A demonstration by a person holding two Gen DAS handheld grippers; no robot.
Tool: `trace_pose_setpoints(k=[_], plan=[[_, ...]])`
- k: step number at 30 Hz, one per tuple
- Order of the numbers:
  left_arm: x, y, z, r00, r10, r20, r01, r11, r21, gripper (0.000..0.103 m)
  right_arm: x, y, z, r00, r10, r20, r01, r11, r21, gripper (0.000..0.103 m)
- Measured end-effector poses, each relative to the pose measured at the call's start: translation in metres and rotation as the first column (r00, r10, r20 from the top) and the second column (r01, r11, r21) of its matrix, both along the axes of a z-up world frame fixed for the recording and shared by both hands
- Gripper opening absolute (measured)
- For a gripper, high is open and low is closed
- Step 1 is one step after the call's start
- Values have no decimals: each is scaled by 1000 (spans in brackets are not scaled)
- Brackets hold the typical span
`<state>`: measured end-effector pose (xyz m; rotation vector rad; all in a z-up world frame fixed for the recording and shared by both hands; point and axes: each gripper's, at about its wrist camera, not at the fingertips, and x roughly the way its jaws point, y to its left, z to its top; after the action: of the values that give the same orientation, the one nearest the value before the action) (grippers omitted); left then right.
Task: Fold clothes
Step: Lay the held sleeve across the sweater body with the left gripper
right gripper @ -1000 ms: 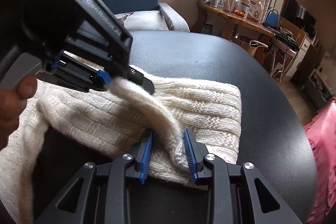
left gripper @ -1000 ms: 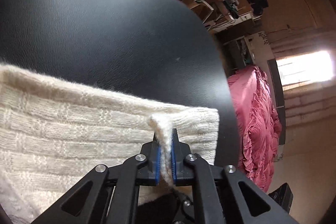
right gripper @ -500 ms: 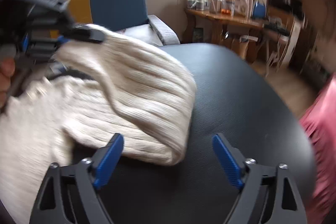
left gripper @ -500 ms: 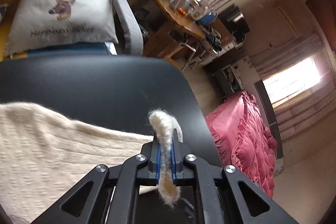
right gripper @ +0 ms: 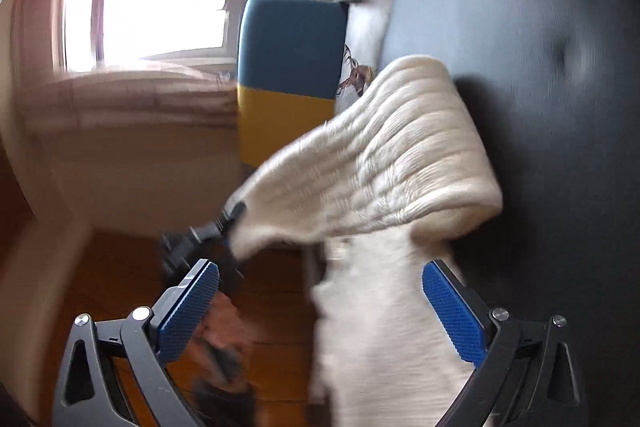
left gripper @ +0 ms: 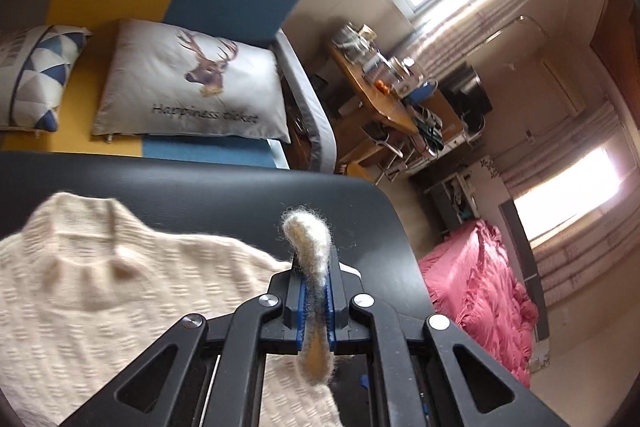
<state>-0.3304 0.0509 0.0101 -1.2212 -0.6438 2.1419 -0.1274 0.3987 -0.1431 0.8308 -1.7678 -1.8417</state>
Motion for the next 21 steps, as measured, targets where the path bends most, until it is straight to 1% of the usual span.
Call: trace_pose_setpoints(k=[1,6,10,13,17,21], plan=[[1,-8,0,1000,9,-3,-9,1000,6,6,-3,-6,-3,1000,2,12,-2,1000,-15,103],[7,-65,-1,998,68,-1,-68,995,72,6,-22,-36,-10,997,32,69,-31,999,-14,103],[19,-111,-3,991,130,-3,-129,985,113,6,-37,-51,-16,996,10,86,-6,999,-49,103],[31,-142,-13,986,169,6,-168,979,112,6,-47,-58,-20,995,-19,99,23,999,-44,103],[47,-186,-41,975,218,51,-223,969,108,6,-60,-66,-19,992,-34,121,35,999,-7,103],[52,-210,-88,962,236,138,-246,967,64,6,-65,-71,-18,991,-28,134,22,999,47,103]])
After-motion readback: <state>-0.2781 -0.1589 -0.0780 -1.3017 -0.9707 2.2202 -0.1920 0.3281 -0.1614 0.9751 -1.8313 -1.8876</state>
